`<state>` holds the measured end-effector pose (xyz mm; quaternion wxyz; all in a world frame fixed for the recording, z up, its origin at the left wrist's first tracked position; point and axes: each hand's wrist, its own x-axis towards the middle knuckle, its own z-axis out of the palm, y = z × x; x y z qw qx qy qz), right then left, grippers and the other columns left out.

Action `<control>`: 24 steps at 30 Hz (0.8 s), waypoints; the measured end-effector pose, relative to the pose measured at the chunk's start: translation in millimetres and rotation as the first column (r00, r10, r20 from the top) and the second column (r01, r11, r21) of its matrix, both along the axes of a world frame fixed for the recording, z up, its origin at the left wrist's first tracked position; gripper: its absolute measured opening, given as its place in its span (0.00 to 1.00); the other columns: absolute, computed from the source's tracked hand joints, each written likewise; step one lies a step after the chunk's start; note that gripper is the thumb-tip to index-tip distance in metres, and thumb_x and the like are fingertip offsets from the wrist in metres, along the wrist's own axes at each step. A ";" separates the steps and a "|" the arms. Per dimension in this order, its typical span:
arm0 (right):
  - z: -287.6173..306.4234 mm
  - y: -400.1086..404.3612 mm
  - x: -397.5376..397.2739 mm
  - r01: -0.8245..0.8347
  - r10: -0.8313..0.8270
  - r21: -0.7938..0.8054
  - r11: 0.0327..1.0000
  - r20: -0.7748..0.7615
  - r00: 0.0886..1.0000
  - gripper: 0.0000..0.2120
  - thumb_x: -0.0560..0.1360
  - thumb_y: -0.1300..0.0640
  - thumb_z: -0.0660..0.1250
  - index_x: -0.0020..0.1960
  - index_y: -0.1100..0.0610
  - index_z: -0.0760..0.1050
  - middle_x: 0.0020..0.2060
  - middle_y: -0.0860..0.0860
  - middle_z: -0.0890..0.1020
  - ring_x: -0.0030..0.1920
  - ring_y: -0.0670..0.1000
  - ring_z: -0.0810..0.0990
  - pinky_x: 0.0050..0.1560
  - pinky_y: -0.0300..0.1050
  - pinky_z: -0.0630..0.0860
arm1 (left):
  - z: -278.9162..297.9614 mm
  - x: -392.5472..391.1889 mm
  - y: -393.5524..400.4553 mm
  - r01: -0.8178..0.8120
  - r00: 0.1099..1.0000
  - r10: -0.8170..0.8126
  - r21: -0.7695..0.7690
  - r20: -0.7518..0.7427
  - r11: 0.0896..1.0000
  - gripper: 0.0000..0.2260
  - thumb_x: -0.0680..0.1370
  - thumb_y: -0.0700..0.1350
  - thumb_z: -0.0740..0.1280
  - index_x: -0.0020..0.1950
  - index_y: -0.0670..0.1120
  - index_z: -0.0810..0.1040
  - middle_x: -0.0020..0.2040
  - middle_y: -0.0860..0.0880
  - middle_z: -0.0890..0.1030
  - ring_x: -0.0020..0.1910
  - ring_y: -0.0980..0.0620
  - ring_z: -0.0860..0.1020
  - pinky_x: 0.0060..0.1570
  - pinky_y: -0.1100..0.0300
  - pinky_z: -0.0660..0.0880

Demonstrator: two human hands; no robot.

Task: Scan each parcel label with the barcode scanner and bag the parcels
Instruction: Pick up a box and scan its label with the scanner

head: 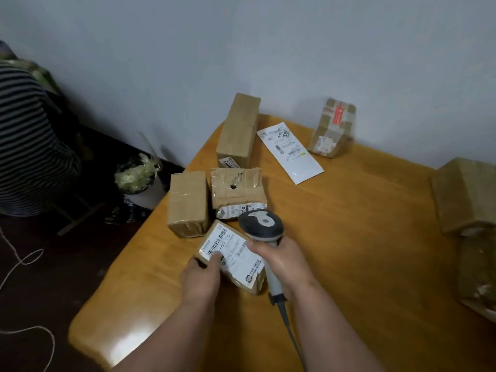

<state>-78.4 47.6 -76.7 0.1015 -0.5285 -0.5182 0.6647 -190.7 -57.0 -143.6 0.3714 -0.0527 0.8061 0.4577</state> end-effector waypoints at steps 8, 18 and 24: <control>-20.5 -18.4 17.7 0.238 -0.237 -0.087 0.967 0.018 0.971 0.12 0.73 0.55 0.76 0.55 0.55 0.82 0.43 0.53 0.88 0.44 0.56 0.87 0.54 0.60 0.82 | 14.6 19.6 7.5 0.122 0.968 -0.179 0.290 0.178 0.949 0.36 0.78 0.46 0.71 0.76 0.67 0.55 0.63 0.51 0.80 0.54 0.47 0.83 0.51 0.47 0.82; 14.4 -36.3 97.6 0.381 -0.383 -0.039 0.924 -0.071 0.921 0.09 0.74 0.56 0.75 0.53 0.58 0.82 0.43 0.54 0.88 0.43 0.57 0.87 0.47 0.55 0.83 | 39.6 72.7 -12.6 0.421 0.702 -0.570 0.397 0.427 0.816 0.55 0.68 0.30 0.76 0.76 0.71 0.50 0.52 0.54 0.86 0.51 0.46 0.85 0.42 0.47 0.82; 47.8 -55.5 157.6 0.430 -0.420 0.099 0.898 -0.102 0.902 0.07 0.68 0.52 0.79 0.43 0.51 0.84 0.35 0.48 0.87 0.42 0.53 0.85 0.45 0.51 0.78 | 66.4 106.7 -8.6 0.282 0.853 -0.445 0.476 0.274 0.833 0.51 0.68 0.25 0.73 0.77 0.65 0.58 0.51 0.50 0.86 0.48 0.45 0.86 0.43 0.51 0.82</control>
